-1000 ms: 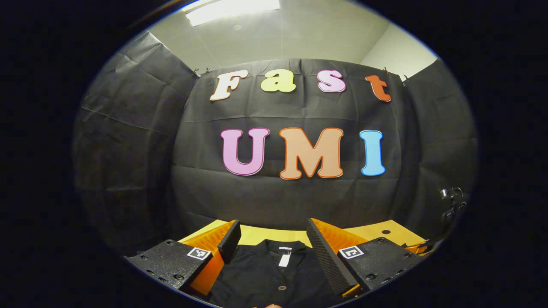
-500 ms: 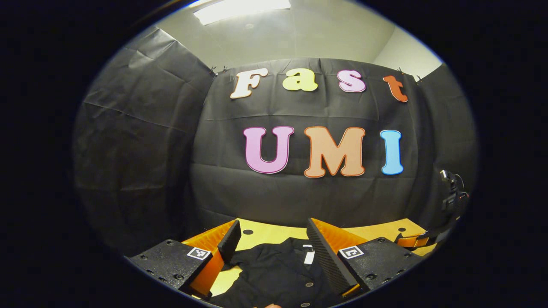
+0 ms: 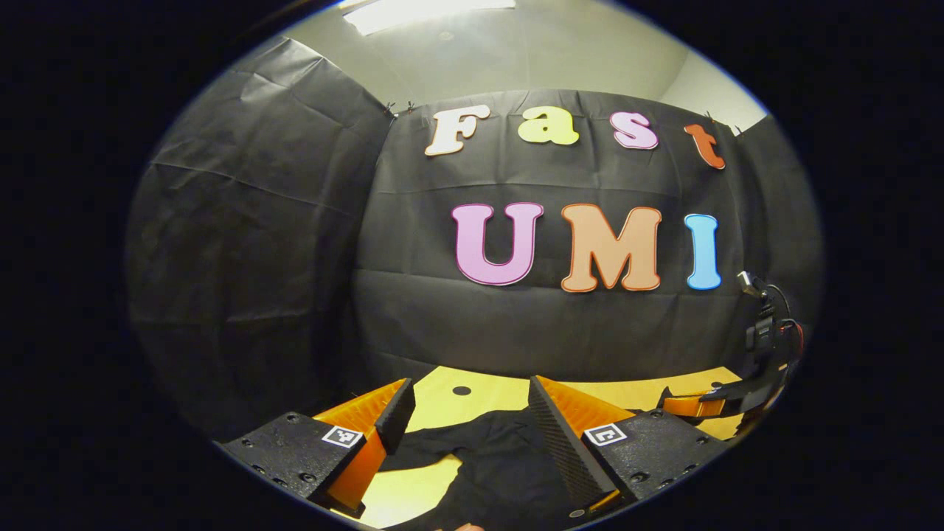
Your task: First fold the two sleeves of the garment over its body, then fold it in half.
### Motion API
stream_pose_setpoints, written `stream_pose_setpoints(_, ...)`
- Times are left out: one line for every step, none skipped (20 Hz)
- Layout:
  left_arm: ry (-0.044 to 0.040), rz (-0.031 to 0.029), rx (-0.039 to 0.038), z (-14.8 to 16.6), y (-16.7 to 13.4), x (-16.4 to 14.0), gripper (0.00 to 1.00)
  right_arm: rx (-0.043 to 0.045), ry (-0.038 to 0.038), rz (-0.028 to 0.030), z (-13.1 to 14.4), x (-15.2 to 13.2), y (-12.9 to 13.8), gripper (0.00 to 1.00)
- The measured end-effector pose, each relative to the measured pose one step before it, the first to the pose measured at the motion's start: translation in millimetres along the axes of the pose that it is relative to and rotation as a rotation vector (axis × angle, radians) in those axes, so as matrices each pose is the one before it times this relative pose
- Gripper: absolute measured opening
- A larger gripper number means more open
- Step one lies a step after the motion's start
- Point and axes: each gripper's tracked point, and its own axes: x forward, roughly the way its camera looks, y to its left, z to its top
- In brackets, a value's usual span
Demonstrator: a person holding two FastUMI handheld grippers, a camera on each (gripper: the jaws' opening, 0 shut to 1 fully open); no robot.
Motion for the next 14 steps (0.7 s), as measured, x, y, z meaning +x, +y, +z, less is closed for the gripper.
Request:
stream_pose_setpoints(0.00635, 0.00546, 0.00259, -2.96, 6.62, 2.89, 0.94, -0.00070, 0.00586, 0.00797, 0.78, 7.62, 9.72, 0.02)
stream_pose_setpoints(0.00436, 0.00345, 0.00089, -2.17, 6.91, 3.98, 0.93, -0.00475, 0.00401, 0.00549, 0.22, 7.81, 10.16, 0.02)
stream_pose_setpoints(0.00512, 0.00176, -0.00103, -2.88, 8.31, 3.28, 0.93, -0.00670, 0.00433, 0.00424, -0.69, 7.12, 8.99, 0.02)
stream_pose_setpoints(0.00893, -0.00057, -0.00159, -3.66, 5.75, 3.41, 0.94, -0.00508, 0.00517, 0.00543, 0.34, 7.90, 8.37, 0.02)
stream_pose_setpoints(0.00901, -0.00051, -0.00126, -4.56, 5.32, 2.31, 0.94, -0.00489, 0.00618, 0.00356, -0.39, 7.12, 8.68, 0.02)
stream_pose_setpoints(0.00631, 0.00142, -0.00210, -2.94, 5.71, 3.34, 0.94, -0.00517, 0.00707, 0.00009, 0.23, 7.38, 7.06, 0.02)
stream_pose_setpoints(0.00742, 0.00194, -0.00258, -4.24, 5.91, 3.17, 0.93, -0.00565, 0.00251, -0.00085, 0.04, 6.97, 6.83, 0.02)
stream_pose_setpoints(0.00742, 0.00386, -0.00448, -3.80, 5.56, 3.30, 0.94, -0.00385, 0.00501, 0.00347, 1.62, 6.44, 7.65, 0.02)
stream_pose_setpoints(0.00900, 0.00440, -0.00509, -3.29, 6.70, 1.93, 0.94, -0.00363, 0.00495, 0.00389, 0.45, 7.03, 8.41, 0.02)
stream_pose_setpoints(0.01042, 0.00474, -0.00453, -4.08, 5.44, 1.95, 0.93, -0.00500, 0.00293, 0.00322, 1.58, 6.07, 6.64, 0.02)
stream_pose_setpoints(0.01118, 0.00531, -0.00380, -5.01, 6.30, 2.29, 0.94, -0.00855, 0.00652, 0.00787, -0.06, 6.28, 6.69, 0.02)
stream_pose_setpoints(0.01028, 0.00989, -0.00284, -4.53, 5.29, 2.56, 0.93, -0.00615, 0.00769, 0.00706, -0.31, 6.77, 7.67, 0.02)
stream_pose_setpoints(0.00690, 0.00758, -0.00112, -3.42, 6.35, 1.40, 0.94, -0.00151, 0.00174, 0.01187, 1.16, 7.41, 6.22, 0.02)
stream_pose_setpoints(0.01000, 0.00828, 0.00016, -3.35, 5.25, 1.22, 0.94, 0.00135, -0.00135, 0.01814, 2.11, 5.25, 9.29, 0.02)
